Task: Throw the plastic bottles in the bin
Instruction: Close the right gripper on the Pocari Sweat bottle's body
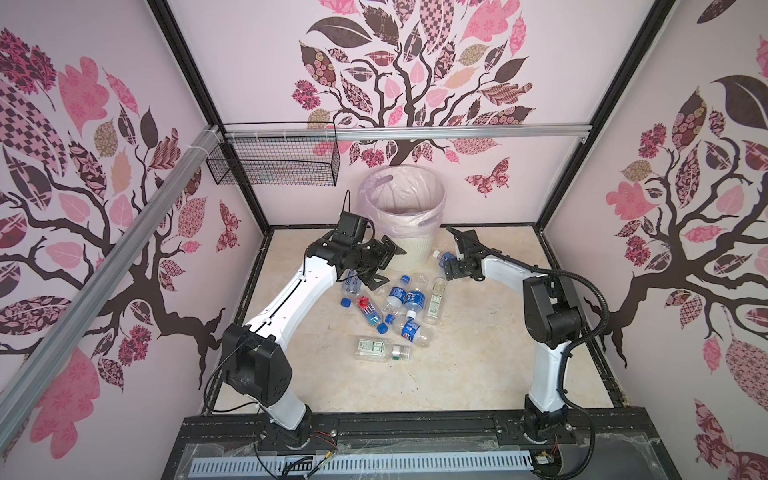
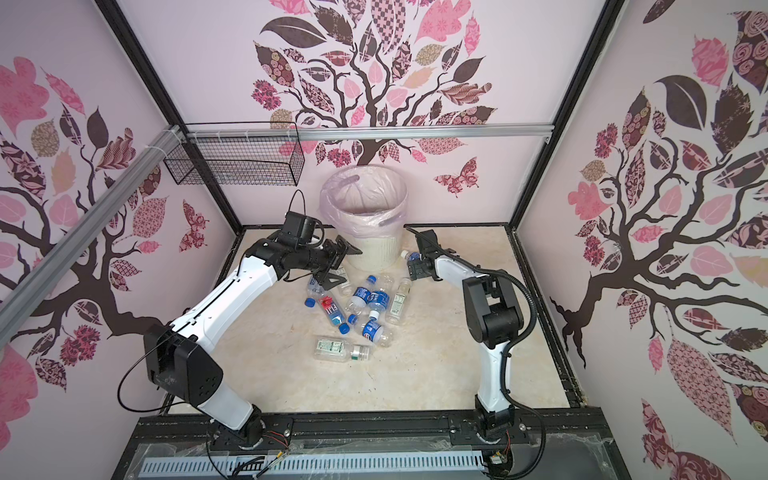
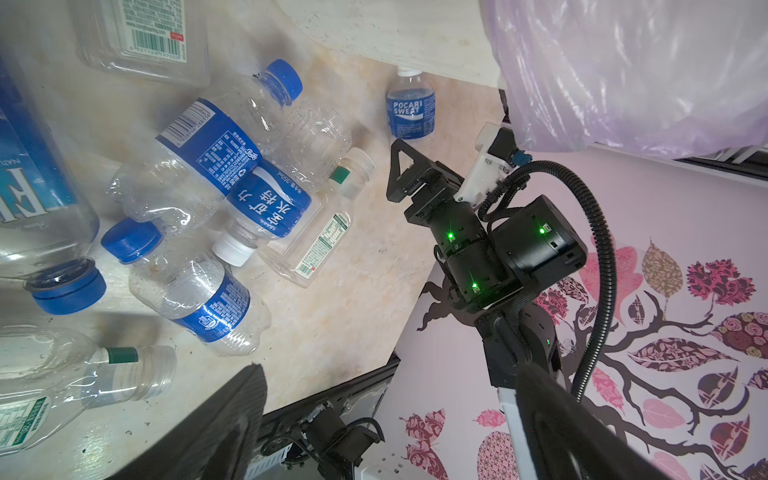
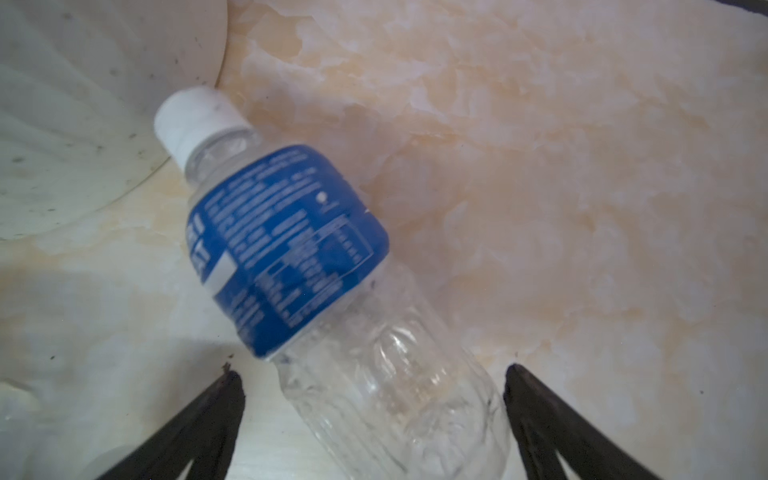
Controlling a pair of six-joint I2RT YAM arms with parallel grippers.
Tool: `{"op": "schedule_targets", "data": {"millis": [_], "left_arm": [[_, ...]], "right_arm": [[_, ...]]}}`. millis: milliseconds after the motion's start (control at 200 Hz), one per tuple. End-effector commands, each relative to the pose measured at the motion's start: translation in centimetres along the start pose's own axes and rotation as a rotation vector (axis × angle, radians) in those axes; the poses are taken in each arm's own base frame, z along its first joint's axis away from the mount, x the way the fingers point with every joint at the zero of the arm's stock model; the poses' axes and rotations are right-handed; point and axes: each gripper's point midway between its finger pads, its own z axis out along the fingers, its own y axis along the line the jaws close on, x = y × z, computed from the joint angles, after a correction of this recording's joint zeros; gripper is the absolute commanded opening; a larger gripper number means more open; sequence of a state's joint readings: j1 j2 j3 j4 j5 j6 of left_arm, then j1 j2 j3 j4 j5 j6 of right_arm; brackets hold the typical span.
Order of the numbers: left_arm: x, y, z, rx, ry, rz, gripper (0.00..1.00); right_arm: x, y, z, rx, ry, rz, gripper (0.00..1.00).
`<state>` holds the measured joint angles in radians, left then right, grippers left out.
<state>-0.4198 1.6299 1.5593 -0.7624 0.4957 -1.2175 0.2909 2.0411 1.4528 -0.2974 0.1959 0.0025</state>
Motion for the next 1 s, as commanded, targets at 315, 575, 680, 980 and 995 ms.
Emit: {"op": "schedule_targets", "data": {"millis": [315, 575, 680, 980, 995], "left_arm": [[0.1, -1.3, -0.5, 0.021, 0.002, 0.040, 0.97], [0.5, -0.9, -1.0, 0.021, -0.001, 0.037, 0.97], [0.7, -0.7, -1.3, 0.021, -0.005, 0.039, 0.97], [0.7, -0.8, -1.6, 0.027, -0.013, 0.047, 0.97], [0.8, -0.8, -1.6, 0.026, -0.012, 0.047, 0.97]], "right_arm": [[1.3, -0.3, 1.7, 0.003, 0.066, 0.016, 0.96], [2.2, -1.1, 2.2, 0.041, 0.095, 0.037, 0.78], [2.7, -1.2, 2.4, 0.042, 0.117, 0.057, 0.68], [2.9, -1.3, 0.8, 0.042, 0.152, 0.128, 0.54], [2.7, -1.4, 0.6, 0.043, 0.153, 0.136, 0.53]]}}
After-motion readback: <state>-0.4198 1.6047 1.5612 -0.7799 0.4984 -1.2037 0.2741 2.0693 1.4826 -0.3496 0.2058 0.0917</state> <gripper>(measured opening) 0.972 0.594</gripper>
